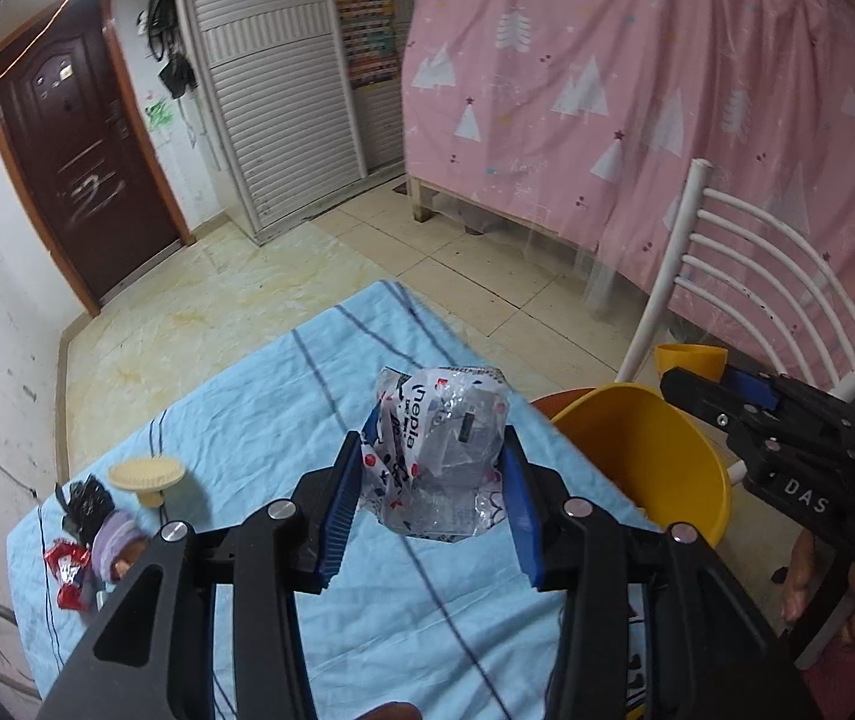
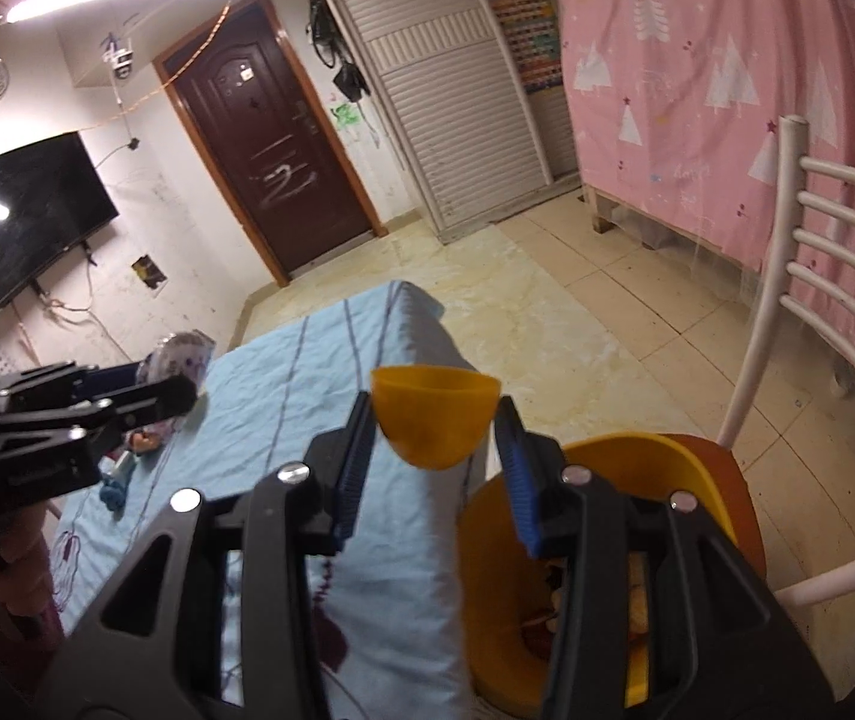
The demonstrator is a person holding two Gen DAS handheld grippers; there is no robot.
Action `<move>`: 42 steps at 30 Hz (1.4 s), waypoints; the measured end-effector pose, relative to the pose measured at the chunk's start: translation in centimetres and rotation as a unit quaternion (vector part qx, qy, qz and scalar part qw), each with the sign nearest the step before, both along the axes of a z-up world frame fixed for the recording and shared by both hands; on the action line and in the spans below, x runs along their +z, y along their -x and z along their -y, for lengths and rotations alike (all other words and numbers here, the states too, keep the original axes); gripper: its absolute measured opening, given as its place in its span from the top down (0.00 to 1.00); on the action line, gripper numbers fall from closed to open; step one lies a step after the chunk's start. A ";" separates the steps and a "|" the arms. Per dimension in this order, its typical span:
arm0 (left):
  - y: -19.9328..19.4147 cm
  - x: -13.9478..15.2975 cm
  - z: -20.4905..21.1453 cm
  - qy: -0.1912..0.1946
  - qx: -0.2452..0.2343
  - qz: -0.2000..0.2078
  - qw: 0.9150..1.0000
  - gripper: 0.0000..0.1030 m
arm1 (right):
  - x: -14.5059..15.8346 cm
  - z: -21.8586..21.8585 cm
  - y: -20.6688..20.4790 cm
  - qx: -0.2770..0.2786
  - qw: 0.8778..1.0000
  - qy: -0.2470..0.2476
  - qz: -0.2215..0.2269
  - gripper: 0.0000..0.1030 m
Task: Collect trash
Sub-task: 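Carry the plastic bag and orange cup to the yellow bin and open both tools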
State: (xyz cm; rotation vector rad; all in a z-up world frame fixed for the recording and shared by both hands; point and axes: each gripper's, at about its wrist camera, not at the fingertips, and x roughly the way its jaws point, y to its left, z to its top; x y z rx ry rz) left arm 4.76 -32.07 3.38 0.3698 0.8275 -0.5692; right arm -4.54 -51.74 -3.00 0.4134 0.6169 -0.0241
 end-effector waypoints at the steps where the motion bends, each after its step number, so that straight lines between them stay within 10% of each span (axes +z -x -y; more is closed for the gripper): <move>1: 0.2 0.1 0.7 -0.002 -0.006 0.000 1.000 0.65 | -0.2 0.5 0.2 -0.004 1.000 -0.004 -0.002 0.62; 26: 3.5 -3.3 12.0 -0.009 -0.101 -0.070 0.992 0.55 | -1.0 8.3 4.6 -0.090 0.994 -0.053 0.034 0.44; 42: 3.1 -2.3 9.0 0.008 -0.080 -0.071 0.994 0.54 | -0.8 5.9 4.0 -0.070 0.996 -0.038 0.030 0.44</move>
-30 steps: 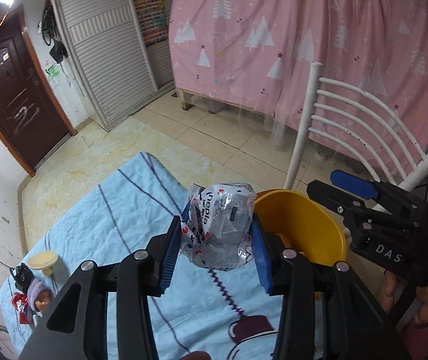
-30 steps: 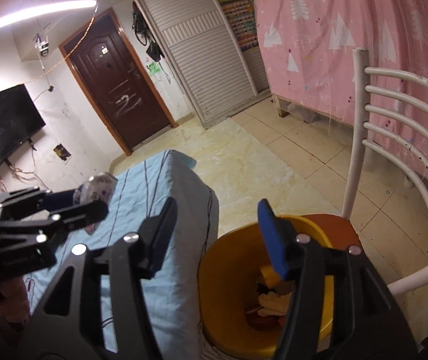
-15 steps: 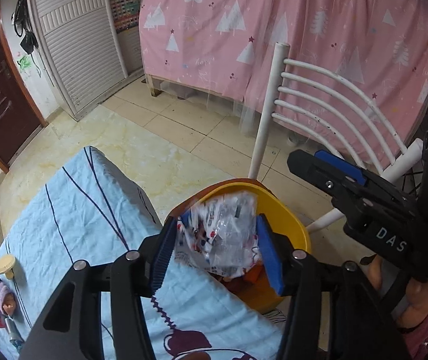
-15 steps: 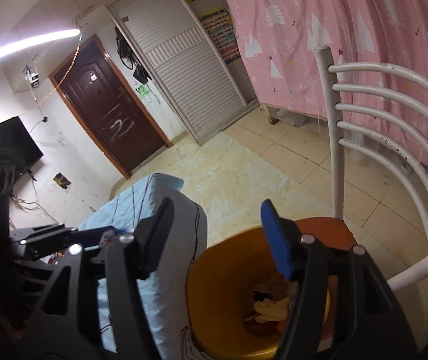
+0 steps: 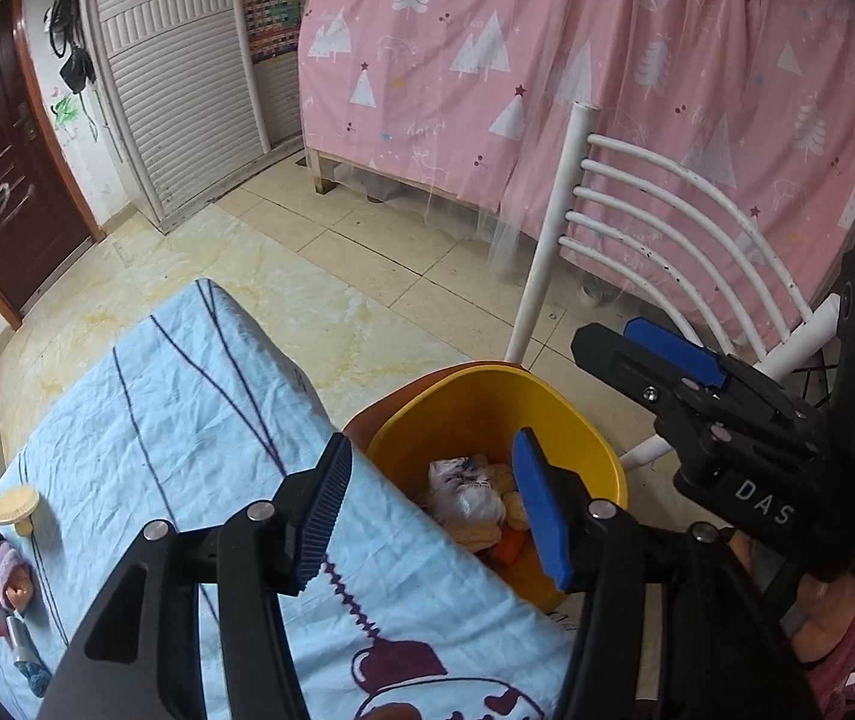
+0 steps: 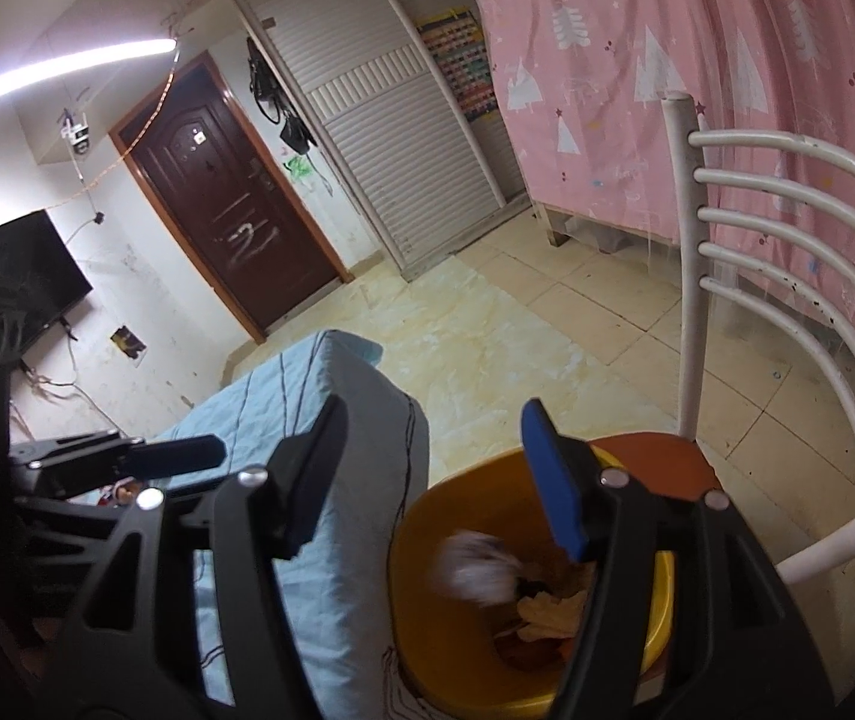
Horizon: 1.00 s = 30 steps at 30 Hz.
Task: Collect trash
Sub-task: 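Carry the plastic bag and orange cup to the yellow bin and open both tools, then bring both open tools back over the remaining items on the bedsheet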
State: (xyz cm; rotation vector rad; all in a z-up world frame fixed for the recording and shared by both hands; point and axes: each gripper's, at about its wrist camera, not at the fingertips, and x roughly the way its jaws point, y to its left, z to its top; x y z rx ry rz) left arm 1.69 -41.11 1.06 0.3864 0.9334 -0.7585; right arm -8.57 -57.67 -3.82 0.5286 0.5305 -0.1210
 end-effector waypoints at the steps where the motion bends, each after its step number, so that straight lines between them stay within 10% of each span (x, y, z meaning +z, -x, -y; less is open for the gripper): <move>1: 0.0 0.2 -0.4 0.002 0.002 0.001 1.000 0.54 | 0.1 -0.3 -0.1 0.002 1.000 0.002 0.000 0.44; 30: -5.1 2.9 -18.0 0.068 0.135 0.016 0.988 0.54 | 2.4 -14.8 -7.6 0.126 0.989 0.067 -0.025 0.37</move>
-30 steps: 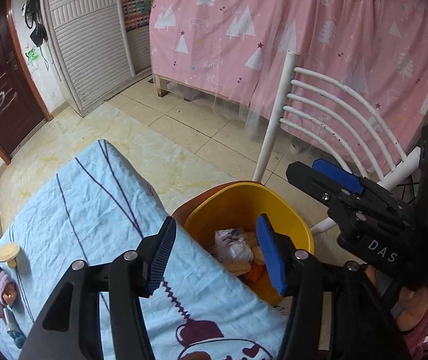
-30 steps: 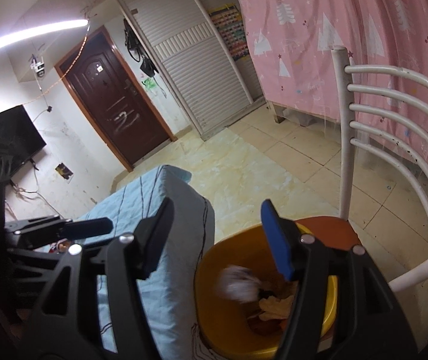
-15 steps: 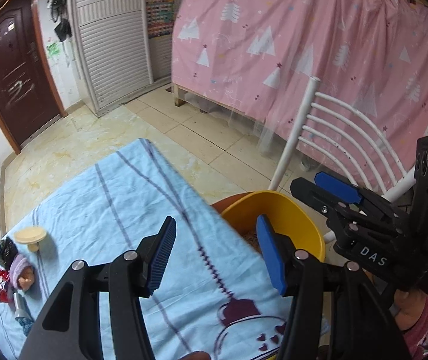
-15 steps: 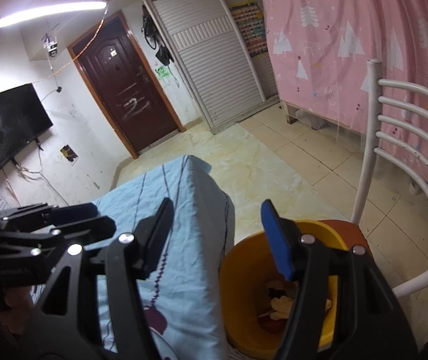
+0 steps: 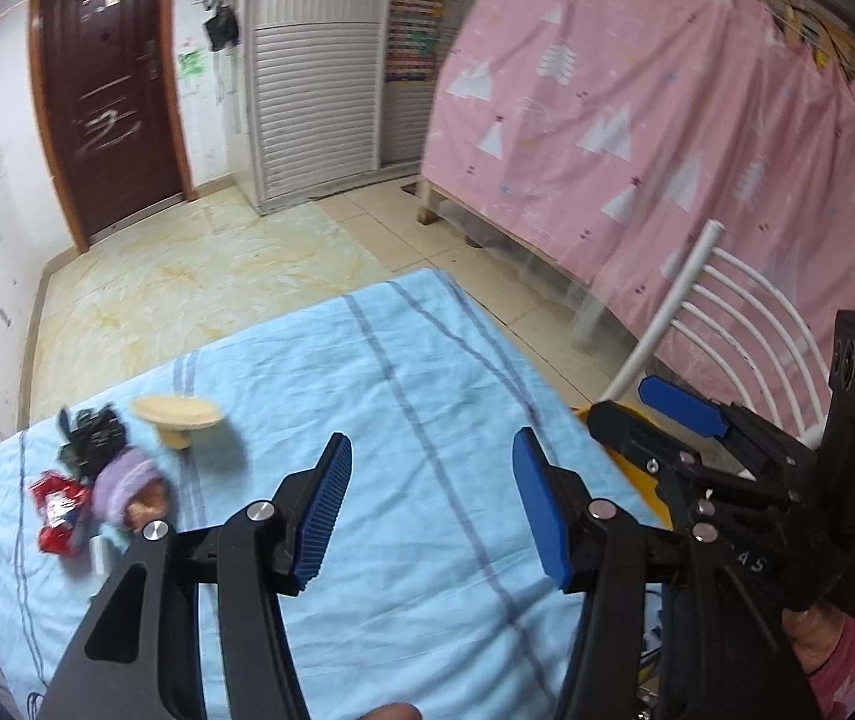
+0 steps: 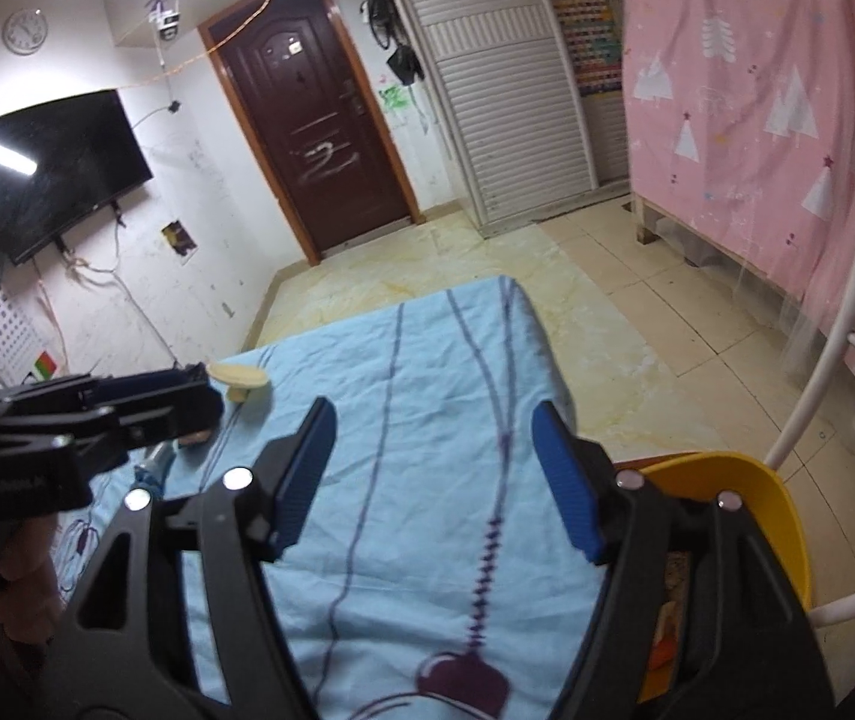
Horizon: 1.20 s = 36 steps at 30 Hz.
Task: Collect trash
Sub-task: 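Bring both open tools back over the remaining items on the bedsheet, then grasp the red Hello Kitty wrapper with the left tool while the right tool grasps the blue knit ball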
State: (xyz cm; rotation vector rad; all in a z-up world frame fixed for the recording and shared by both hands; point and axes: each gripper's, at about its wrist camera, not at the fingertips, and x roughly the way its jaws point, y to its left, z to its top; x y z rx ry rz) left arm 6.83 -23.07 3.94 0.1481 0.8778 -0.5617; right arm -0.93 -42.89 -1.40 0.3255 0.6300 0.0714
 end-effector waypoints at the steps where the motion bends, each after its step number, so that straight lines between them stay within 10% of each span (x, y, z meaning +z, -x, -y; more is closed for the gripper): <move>1: -0.2 0.0 -0.8 0.000 0.006 0.002 1.000 0.54 | 0.0 -0.7 -0.3 0.007 1.000 0.002 -0.002 0.37; 36: -8.7 -6.4 -21.2 -0.045 0.182 -0.048 0.981 0.53 | -2.9 -23.6 -5.1 0.232 0.969 0.037 -0.076 0.37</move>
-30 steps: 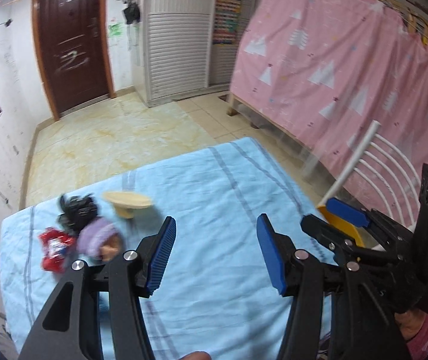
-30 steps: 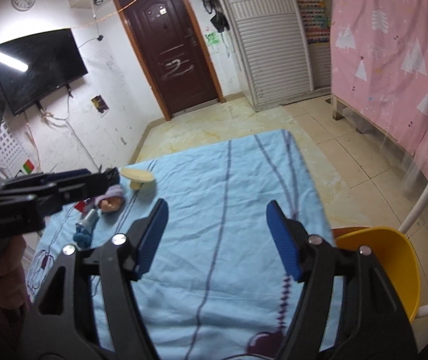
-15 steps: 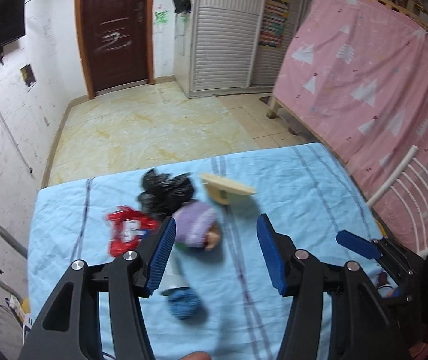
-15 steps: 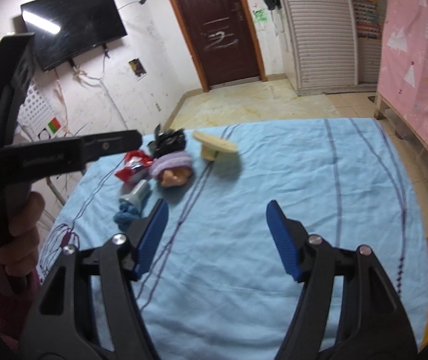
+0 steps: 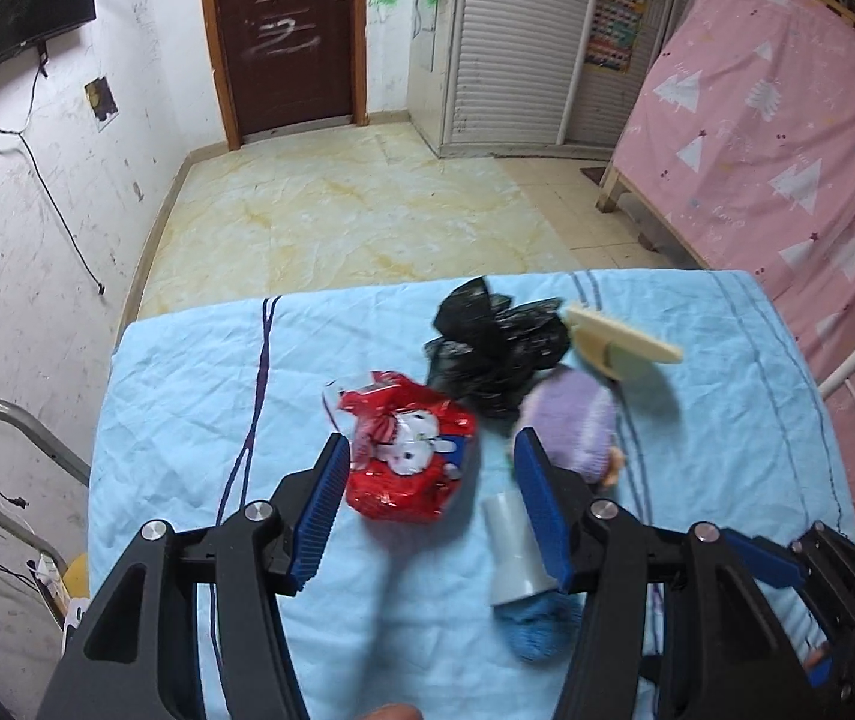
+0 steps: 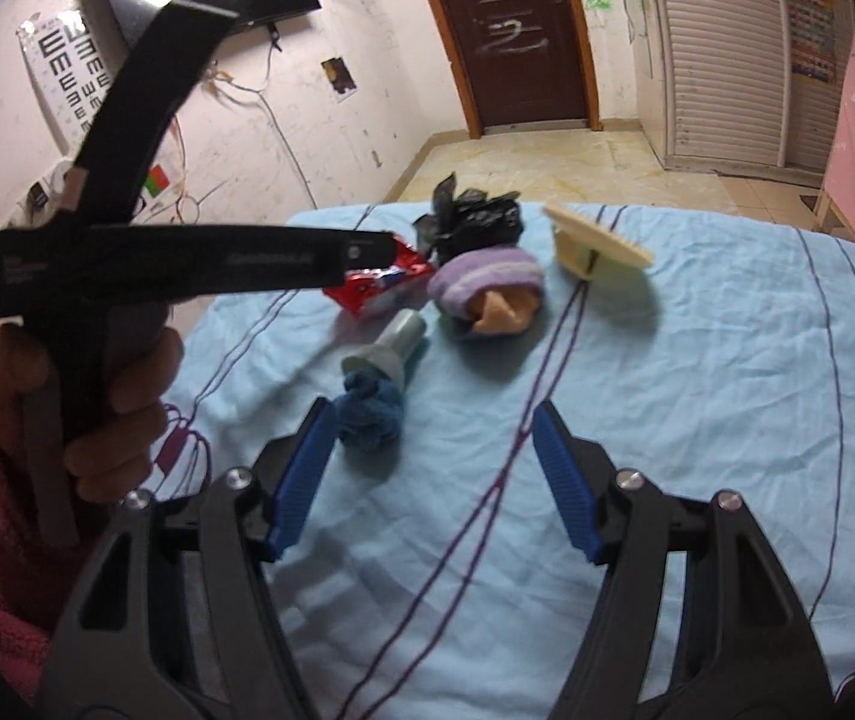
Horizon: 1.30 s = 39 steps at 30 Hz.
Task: Collect trash
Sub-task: 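Grasp the red Hello Kitty wrapper with the left tool while the right tool grasps the blue knit ball, then carry the red wrapper and blue knit ball to the yellow bin and release both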
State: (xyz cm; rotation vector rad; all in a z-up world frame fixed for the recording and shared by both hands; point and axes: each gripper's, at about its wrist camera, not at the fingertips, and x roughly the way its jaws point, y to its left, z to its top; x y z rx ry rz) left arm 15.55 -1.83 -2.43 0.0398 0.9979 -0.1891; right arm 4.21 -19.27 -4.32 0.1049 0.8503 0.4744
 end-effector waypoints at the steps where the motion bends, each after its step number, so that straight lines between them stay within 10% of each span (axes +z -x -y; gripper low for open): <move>1: -0.3 -0.3 -0.2 0.000 0.001 -0.004 1.000 0.53 | -0.2 -0.5 -0.1 0.005 1.000 0.004 -0.002 0.37; 16: -2.5 -3.2 -1.0 0.008 0.000 -0.033 0.999 0.53 | -1.4 -4.9 -1.0 0.050 0.998 0.029 -0.021 0.39; 24: -2.6 -3.6 -1.5 0.030 -0.005 -0.045 0.999 0.69 | -2.1 -5.5 -1.5 0.050 0.998 0.036 -0.026 0.71; 39: 0.5 -1.3 -0.8 0.012 -0.002 -0.012 1.000 0.73 | -1.0 -3.2 0.8 0.055 0.998 0.018 -0.010 0.72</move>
